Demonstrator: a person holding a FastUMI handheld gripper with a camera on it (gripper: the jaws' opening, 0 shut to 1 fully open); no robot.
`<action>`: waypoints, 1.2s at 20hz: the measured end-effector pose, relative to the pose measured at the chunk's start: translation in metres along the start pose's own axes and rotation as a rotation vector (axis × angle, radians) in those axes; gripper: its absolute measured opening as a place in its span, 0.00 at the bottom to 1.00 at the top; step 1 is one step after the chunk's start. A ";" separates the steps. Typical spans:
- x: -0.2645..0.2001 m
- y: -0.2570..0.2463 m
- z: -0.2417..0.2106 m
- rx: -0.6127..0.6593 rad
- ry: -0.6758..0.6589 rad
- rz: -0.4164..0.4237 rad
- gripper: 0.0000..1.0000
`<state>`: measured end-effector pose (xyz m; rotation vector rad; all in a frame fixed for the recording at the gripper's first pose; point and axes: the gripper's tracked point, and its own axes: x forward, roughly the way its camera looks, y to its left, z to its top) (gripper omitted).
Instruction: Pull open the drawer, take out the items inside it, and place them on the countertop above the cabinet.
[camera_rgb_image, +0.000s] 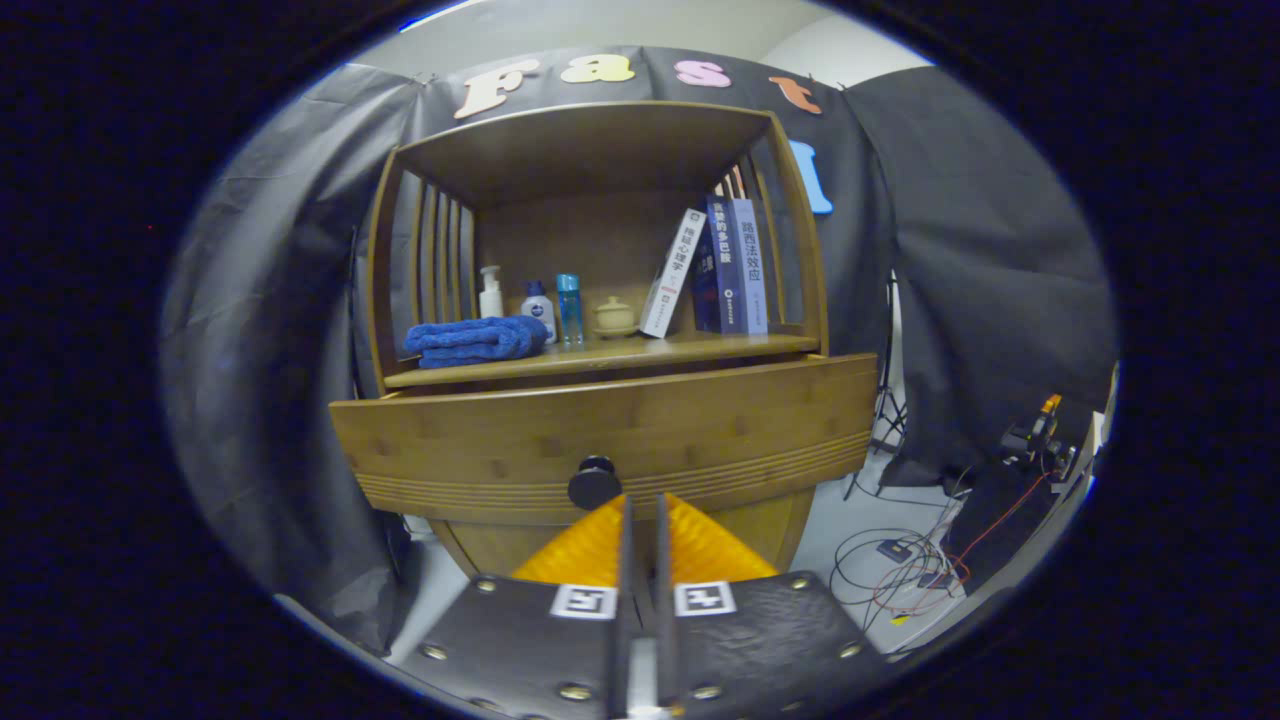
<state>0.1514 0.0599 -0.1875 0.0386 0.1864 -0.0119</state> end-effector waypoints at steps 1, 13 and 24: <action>0.005 0.003 0.001 0.005 0.002 0.004 0.19; 0.070 0.041 -0.008 -0.038 0.049 0.095 0.63; 0.055 0.042 -0.011 -0.069 0.073 0.112 0.31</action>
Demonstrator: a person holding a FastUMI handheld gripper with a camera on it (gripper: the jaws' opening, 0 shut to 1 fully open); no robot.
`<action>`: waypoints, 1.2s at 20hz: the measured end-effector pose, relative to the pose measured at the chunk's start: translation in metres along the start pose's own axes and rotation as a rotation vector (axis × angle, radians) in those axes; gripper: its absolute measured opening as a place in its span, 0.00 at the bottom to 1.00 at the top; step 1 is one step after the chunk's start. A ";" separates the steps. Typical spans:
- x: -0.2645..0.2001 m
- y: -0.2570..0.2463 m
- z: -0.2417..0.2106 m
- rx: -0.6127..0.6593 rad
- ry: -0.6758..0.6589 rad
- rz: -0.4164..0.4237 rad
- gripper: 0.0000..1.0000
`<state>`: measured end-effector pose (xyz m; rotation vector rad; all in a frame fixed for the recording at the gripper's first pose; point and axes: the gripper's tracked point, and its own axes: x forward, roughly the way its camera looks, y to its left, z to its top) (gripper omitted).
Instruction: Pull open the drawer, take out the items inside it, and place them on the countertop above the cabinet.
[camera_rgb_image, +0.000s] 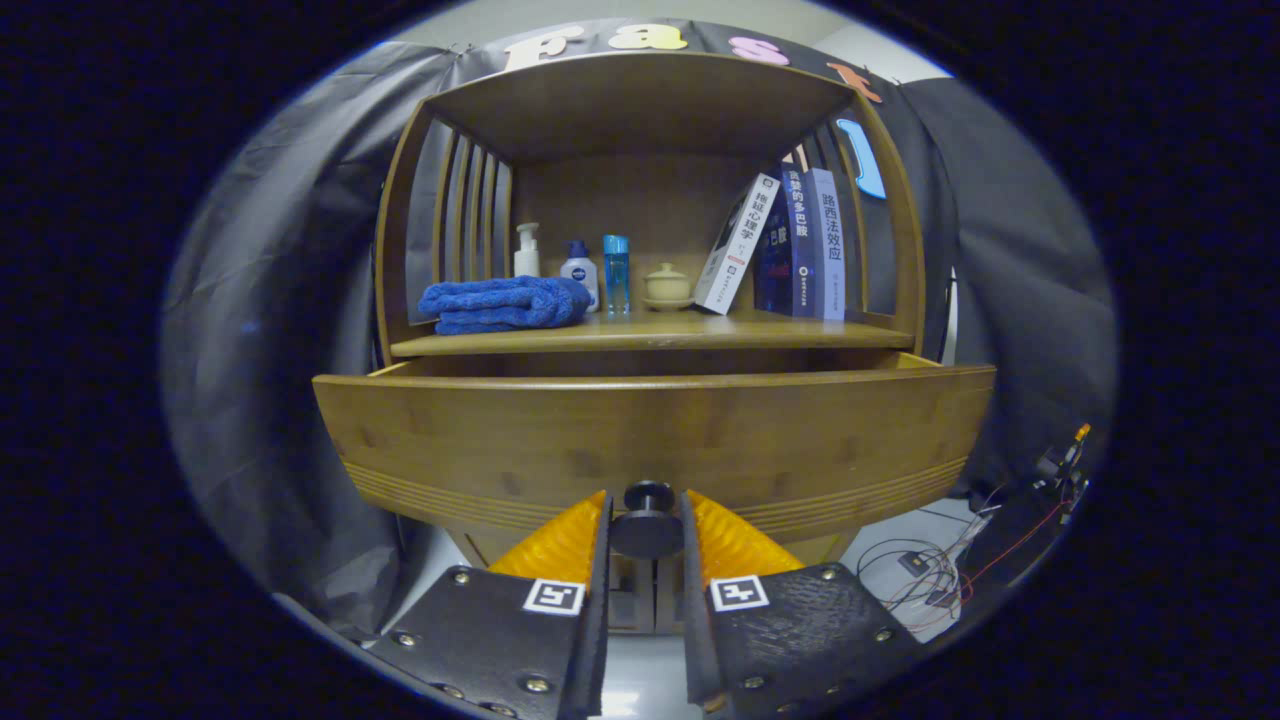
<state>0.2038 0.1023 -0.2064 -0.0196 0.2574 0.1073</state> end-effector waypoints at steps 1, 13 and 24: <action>-0.008 -0.001 -0.001 0.016 -0.007 -0.002 0.32; -0.085 -0.030 -0.031 0.027 0.001 -0.060 0.02; -0.046 -0.006 0.050 0.059 -0.076 -0.066 0.73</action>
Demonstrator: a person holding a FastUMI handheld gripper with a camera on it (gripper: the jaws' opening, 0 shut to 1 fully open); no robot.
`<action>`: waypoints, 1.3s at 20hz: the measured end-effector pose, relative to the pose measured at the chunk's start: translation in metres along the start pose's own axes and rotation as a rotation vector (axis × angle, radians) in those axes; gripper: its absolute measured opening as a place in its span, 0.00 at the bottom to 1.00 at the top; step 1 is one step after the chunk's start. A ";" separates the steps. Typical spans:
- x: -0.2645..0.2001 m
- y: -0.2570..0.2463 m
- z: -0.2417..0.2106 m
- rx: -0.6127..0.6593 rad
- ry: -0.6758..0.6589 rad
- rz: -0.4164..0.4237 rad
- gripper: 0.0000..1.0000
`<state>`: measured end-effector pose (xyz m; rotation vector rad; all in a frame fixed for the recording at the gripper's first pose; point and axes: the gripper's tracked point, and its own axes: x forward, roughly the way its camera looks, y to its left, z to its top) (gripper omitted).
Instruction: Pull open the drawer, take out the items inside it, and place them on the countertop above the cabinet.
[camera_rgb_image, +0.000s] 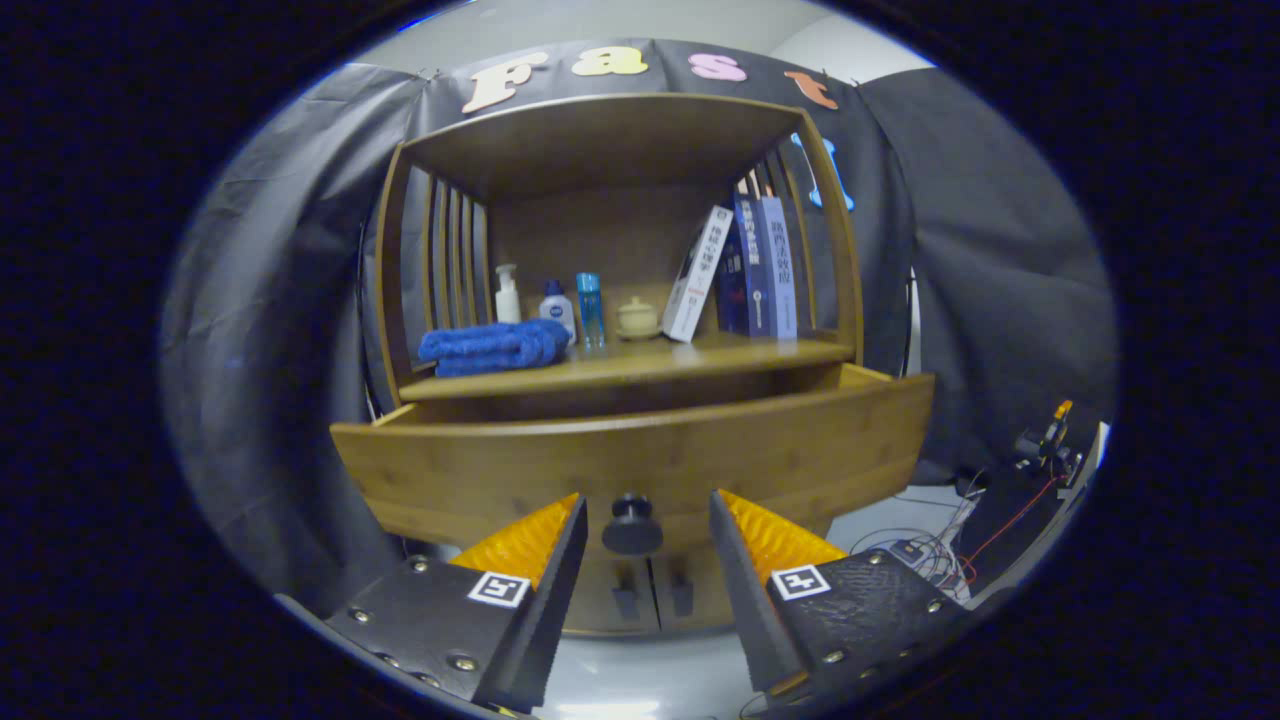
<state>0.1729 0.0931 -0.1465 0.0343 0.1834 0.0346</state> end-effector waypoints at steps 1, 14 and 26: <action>0.003 0.004 0.015 -0.009 -0.018 0.004 0.73; 0.128 0.038 0.024 -0.070 0.461 -0.047 0.74; 0.183 0.029 -0.055 -0.127 0.791 -0.096 0.56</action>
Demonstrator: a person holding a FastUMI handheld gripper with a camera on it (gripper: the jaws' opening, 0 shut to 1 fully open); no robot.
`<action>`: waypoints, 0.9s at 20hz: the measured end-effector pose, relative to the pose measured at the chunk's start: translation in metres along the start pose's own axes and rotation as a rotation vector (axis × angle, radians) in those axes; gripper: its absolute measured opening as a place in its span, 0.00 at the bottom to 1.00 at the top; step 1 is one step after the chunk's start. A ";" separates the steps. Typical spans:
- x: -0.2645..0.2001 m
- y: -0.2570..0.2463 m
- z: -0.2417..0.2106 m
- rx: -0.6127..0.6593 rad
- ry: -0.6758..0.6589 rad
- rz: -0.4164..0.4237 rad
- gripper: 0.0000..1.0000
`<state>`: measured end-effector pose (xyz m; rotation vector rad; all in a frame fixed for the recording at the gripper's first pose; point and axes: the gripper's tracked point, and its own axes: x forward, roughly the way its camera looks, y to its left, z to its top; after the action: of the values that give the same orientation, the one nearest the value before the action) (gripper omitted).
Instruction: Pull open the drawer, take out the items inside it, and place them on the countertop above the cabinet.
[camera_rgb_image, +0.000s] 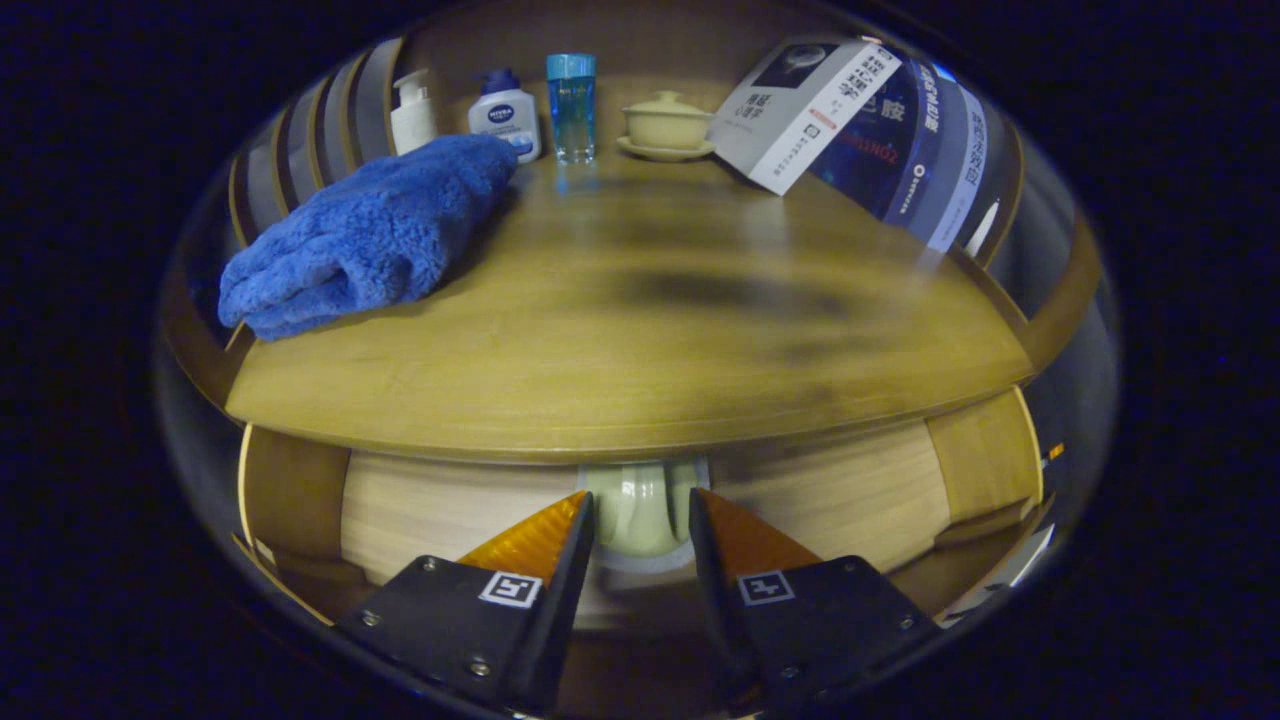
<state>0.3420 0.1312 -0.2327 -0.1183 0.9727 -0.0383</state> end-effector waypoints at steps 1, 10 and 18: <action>0.002 0.000 -0.003 -0.003 0.011 -0.004 0.56; -0.021 -0.009 -0.008 0.025 0.067 -0.047 0.22; -0.066 -0.013 -0.002 0.059 0.109 -0.087 0.22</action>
<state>0.3029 0.1240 -0.1779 -0.1055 1.0738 -0.1546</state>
